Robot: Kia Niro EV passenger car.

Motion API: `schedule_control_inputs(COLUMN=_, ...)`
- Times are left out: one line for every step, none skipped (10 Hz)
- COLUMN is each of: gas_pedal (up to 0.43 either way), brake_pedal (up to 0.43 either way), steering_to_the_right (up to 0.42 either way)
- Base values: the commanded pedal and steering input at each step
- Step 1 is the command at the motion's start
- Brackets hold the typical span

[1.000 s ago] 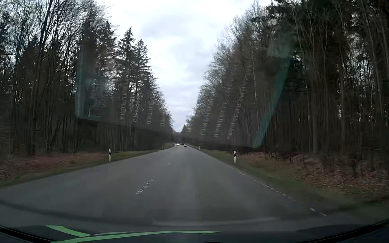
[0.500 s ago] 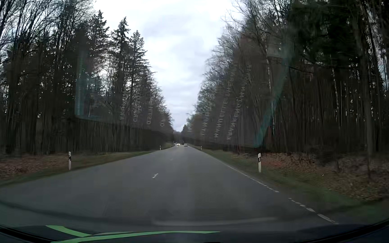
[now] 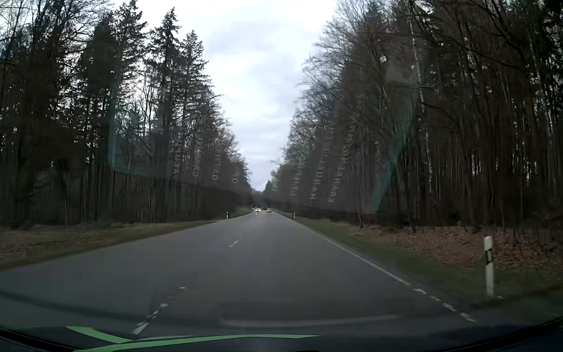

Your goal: Follow the waypoints while adhering to traffic rules and regulations

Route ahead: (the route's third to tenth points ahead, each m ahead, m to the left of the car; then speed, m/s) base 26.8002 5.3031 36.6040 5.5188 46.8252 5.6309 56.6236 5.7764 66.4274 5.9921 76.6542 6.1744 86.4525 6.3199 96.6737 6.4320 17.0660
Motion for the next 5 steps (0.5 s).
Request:
schedule_control_inputs(gas_pedal=0.177, brake_pedal=0.0, steering_to_the_right=0.0)
schedule_control_inputs(gas_pedal=0.177, brake_pedal=0.0, steering_to_the_right=0.0)
schedule_control_inputs(gas_pedal=0.177, brake_pedal=0.0, steering_to_the_right=0.0)
schedule_control_inputs(gas_pedal=0.177, brake_pedal=0.0, steering_to_the_right=0.0)
schedule_control_inputs(gas_pedal=0.177, brake_pedal=0.0, steering_to_the_right=0.0)
